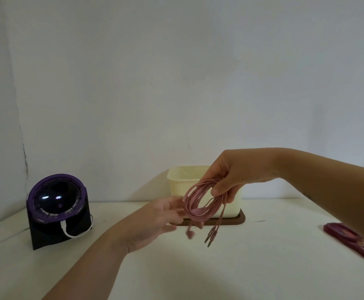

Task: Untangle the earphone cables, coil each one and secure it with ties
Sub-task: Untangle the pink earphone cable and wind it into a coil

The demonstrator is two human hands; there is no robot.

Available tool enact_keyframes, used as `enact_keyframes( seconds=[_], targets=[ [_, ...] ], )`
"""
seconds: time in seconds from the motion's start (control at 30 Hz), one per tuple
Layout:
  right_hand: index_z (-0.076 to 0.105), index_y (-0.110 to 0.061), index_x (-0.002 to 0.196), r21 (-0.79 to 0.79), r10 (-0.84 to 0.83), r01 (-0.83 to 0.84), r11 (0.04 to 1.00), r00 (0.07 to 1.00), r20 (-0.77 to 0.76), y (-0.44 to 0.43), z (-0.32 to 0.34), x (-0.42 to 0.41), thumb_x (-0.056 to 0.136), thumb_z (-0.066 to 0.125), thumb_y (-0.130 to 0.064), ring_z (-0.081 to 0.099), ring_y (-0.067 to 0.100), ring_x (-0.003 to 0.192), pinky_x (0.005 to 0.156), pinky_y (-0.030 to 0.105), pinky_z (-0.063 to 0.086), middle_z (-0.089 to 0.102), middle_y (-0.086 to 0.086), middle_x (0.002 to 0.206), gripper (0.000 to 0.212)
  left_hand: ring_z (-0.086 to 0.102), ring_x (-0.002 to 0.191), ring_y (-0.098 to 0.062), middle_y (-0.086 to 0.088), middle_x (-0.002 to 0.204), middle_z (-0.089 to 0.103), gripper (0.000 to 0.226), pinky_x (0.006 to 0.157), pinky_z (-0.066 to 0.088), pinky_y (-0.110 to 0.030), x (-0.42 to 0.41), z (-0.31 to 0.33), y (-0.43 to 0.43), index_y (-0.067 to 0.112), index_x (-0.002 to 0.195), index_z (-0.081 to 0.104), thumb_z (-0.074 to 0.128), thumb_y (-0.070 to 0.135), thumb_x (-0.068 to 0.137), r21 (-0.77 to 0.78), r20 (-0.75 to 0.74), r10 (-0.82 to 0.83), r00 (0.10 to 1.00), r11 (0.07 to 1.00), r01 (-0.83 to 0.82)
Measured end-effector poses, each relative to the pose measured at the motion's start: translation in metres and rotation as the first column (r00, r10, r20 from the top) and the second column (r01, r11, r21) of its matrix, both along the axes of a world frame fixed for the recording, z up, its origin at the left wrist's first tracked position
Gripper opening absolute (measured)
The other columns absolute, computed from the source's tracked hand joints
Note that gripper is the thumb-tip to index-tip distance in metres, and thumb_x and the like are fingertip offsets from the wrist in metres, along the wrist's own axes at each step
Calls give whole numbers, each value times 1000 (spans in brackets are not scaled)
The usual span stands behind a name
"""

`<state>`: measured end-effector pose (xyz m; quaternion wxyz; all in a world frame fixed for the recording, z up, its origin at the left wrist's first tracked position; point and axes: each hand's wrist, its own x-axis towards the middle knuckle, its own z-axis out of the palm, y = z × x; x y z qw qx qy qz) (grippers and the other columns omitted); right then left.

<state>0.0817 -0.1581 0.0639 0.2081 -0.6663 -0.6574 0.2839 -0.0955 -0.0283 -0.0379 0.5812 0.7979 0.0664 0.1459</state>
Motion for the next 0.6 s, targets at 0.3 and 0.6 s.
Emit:
enact_keyframes(
  seconds=[0.3, 0.6],
  targets=[
    [69, -4, 109, 8, -4, 2, 1000, 987, 162, 7, 11, -15, 87, 63, -3, 67, 12, 72, 65, 17, 52, 70, 5, 81, 23, 62, 90, -43, -17, 97, 64, 43, 96, 44, -47, 5, 20, -10, 19, 121, 58, 55, 15, 78, 24, 104, -75, 992, 997, 73],
    [71, -18, 107, 43, 7, -26, 999, 921, 389, 11, 23, -29, 87, 65, -10, 68, 7, 66, 65, 15, 51, 74, 2, 86, 23, 61, 66, -41, -12, 76, 61, 15, 69, 53, -49, 20, 19, -21, 6, 101, 53, 44, 17, 99, 151, 192, 154, 969, 971, -184]
  ],
)
